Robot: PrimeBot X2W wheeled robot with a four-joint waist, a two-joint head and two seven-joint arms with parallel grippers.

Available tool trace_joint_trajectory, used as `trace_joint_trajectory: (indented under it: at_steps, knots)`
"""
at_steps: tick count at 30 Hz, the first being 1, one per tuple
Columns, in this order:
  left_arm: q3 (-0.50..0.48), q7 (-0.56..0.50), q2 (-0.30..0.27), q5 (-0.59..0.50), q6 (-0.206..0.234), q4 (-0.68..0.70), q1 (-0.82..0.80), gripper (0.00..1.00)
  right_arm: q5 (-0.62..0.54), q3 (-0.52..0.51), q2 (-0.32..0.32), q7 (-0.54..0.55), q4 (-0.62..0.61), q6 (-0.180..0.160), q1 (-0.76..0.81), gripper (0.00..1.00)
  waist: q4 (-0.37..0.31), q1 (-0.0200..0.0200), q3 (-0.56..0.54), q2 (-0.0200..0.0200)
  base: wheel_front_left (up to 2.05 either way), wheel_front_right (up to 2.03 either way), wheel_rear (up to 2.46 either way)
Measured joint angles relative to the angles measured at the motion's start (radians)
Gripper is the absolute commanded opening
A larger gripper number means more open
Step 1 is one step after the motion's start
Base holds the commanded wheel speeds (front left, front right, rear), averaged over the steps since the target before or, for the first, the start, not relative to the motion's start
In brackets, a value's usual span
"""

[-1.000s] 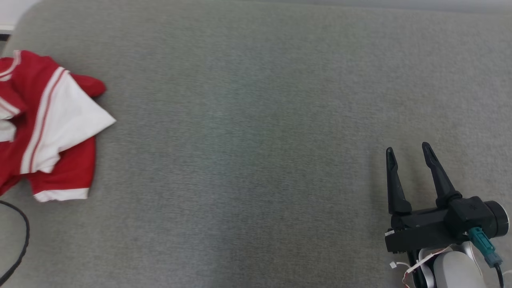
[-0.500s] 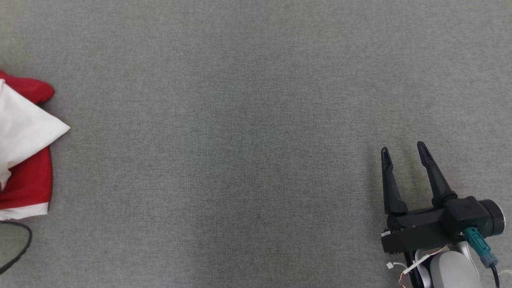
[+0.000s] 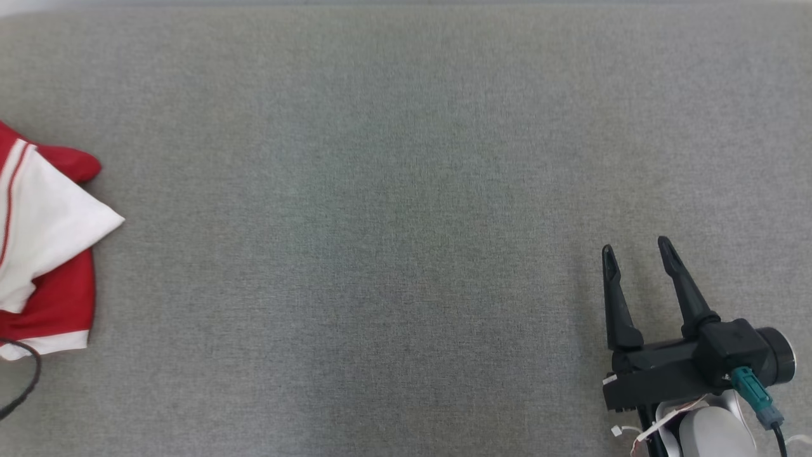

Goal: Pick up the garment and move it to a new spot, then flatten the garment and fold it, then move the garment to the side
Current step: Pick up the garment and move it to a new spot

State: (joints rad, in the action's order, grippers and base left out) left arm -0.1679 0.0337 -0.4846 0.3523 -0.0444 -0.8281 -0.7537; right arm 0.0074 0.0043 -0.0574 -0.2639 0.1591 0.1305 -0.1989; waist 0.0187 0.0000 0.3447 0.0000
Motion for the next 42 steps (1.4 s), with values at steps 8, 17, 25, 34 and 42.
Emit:
trace_joint_trajectory:
  at_steps: [8, 17, 25, 34, 42]
  knots:
    - [0.035, 0.111, -0.025, -0.022, -0.022, 0.123, -0.062, 0.0, 0.03, 0.006, 0.005, 0.0, 0.029, 0.0, 0.019, 1.0, 0.005, -0.0001, -0.074, -0.0001, 0.0, 0.0, 0.0]
    - [0.143, 0.065, 0.017, -0.043, -0.051, 0.374, -0.21, 0.0, 0.102, 0.013, 0.006, 0.0, 0.05, 0.0, 0.047, 1.0, -0.023, -0.0002, -0.15, -0.0001, 0.0, 0.0, 0.0]
    - [0.278, -0.056, 0.128, -0.044, -0.061, 0.551, -0.307, 0.0, 0.155, 0.021, 0.007, 0.0, 0.062, 0.0, 0.06, 1.0, -0.104, 0.0, -0.181, -0.0001, 0.0, 0.0, 0.0]
    - [0.43, -0.101, 0.306, -0.034, -0.067, 0.584, -0.376, 0.0, 0.195, 0.018, 0.007, 0.0, 0.074, 0.0, 0.077, 1.0, -0.238, -0.0001, -0.198, -0.0001, 0.0, 0.0, 0.0]
    - [0.581, -0.075, 0.421, 0.016, -0.07, 0.554, -0.357, 0.0, 0.196, -0.028, 0.007, 0.0, 0.074, 0.0, 0.082, 1.0, -0.344, -0.0001, -0.205, 0.0, 0.0, 0.0, 0.0]
